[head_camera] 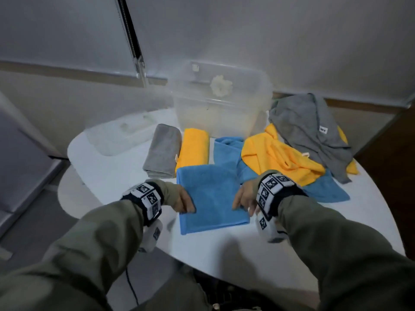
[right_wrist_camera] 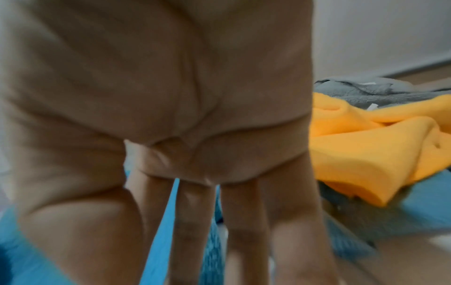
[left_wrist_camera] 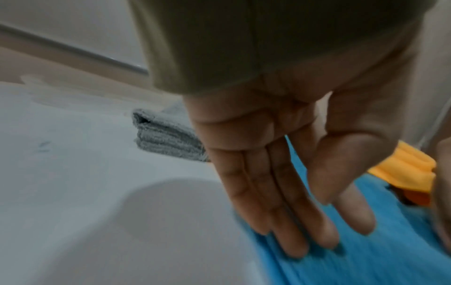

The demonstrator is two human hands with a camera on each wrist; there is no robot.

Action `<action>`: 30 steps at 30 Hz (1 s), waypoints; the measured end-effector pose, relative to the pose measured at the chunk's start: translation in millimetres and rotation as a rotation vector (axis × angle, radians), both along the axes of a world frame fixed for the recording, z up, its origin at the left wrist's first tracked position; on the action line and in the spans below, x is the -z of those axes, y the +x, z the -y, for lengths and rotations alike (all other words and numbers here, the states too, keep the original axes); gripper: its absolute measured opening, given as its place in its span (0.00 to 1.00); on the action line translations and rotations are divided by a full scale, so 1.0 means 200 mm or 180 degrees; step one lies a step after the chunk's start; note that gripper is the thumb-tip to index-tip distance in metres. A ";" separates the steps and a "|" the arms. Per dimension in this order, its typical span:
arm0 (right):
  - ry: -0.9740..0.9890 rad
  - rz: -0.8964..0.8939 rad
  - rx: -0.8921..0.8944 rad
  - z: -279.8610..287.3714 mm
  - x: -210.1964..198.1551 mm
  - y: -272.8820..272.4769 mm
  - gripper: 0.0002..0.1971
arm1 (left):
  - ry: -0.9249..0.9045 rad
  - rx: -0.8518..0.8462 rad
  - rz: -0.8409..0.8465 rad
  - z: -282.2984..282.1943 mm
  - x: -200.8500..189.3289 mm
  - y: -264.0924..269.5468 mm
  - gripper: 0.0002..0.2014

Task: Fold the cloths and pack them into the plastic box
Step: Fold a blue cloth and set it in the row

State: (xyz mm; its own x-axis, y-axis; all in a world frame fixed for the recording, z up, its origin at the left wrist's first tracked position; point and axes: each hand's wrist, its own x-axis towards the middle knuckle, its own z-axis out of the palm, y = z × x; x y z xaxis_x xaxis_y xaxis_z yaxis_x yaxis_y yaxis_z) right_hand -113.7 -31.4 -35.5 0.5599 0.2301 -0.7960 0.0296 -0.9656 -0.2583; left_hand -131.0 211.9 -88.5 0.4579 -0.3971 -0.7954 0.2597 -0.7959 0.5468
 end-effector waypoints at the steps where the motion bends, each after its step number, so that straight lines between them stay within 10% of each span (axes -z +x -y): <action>1: 0.0032 0.0058 0.0143 0.00 0.00 0.03 0.12 | 0.0082 0.0043 0.0066 -0.01 -0.03 0.01 0.18; 4: 0.0225 0.0610 0.0485 0.00 -0.02 0.16 0.04 | 0.0387 -0.0871 0.1308 -0.04 -0.13 0.11 0.02; 7: 0.0243 0.1263 0.0532 -0.05 -0.03 0.28 0.11 | 0.0703 -0.1776 0.2462 -0.04 -0.16 0.16 0.09; 16: -0.0789 0.1067 -0.0589 -0.17 0.17 0.33 0.24 | 0.1454 -0.0448 0.1922 0.04 -0.10 0.21 0.19; 25: -0.0100 0.1081 0.0343 -0.13 0.24 0.29 0.43 | 0.1707 -0.0290 0.1866 0.03 -0.07 0.22 0.22; 30: 0.0138 0.0951 0.0775 -0.12 0.22 0.29 0.32 | 0.1771 -0.0086 0.1974 0.03 -0.08 0.20 0.19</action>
State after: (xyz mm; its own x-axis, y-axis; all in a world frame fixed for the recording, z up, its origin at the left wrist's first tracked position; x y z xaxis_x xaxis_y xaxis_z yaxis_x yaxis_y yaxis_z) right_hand -55.9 -7.9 -79.0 0.8081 0.0917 -0.5819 -0.1191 -0.9420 -0.3139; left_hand -91.7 206.9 -72.9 0.8813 -0.0032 -0.4725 0.0638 -0.9900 0.1257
